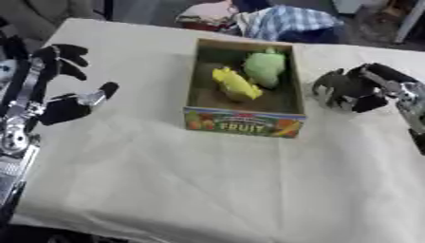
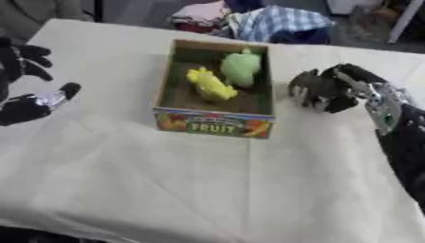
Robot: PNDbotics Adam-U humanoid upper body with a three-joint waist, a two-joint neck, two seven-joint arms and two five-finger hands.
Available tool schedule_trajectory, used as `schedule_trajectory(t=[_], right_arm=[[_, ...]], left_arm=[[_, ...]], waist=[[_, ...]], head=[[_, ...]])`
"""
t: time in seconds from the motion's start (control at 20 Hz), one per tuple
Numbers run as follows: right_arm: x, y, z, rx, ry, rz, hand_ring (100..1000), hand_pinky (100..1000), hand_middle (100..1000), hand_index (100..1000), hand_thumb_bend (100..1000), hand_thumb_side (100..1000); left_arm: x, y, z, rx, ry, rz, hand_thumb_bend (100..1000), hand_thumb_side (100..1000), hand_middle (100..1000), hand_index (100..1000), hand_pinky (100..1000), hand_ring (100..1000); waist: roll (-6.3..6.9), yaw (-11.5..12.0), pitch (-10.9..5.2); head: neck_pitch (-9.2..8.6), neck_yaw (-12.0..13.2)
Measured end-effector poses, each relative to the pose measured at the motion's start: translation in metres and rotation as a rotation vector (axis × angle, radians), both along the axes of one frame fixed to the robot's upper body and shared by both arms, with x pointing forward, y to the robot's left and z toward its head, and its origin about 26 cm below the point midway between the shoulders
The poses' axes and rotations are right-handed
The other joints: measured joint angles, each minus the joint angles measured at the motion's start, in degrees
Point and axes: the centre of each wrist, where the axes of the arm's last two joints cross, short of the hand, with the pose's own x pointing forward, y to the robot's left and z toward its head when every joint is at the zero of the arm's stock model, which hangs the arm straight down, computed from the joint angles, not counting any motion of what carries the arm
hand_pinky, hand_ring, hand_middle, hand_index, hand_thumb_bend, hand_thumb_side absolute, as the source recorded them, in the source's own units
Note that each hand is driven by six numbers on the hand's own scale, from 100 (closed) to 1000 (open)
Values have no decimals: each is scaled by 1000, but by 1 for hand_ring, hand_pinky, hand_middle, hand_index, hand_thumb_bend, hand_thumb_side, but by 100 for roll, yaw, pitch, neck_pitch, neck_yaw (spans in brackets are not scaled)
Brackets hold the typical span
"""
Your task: Pick up objects on the table and place them in the box.
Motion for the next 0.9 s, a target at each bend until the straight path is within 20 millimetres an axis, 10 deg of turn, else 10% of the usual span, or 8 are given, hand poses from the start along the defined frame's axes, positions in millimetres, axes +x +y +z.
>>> schedule_trajectory(t=[0.5,0.6,0.65,0.7,0.9], right_arm=[[4,15,45,61,-220,73,433,584,386,491,240,257],[7,26,68,70,-273,126,434,586,387,492,244,257],[8,33,79,72,-296,156,437,587,390,495,283,400],[10,40,90,74,-315,185,439,589,392,497,246,261],[15,79,120,85,-356,315,443,593,396,501,297,304]], left_arm=[[-2,6,-10,0,35,17,604,200,557,732,694,520],[-3,7,-11,0,39,19,602,198,557,732,694,520],[-3,7,-11,1,41,19,602,198,557,732,694,520],[-3,7,-12,1,43,19,602,197,557,732,694,520],[-3,7,-13,4,48,14,602,197,556,730,693,519]], waist=[[-41,-99,-48],[-55,-113,-80],[-62,-115,-93],[-73,-115,-105],[-82,-105,-162]], head=[[1,52],[1,53],[1,53],[1,52],[1,38]])
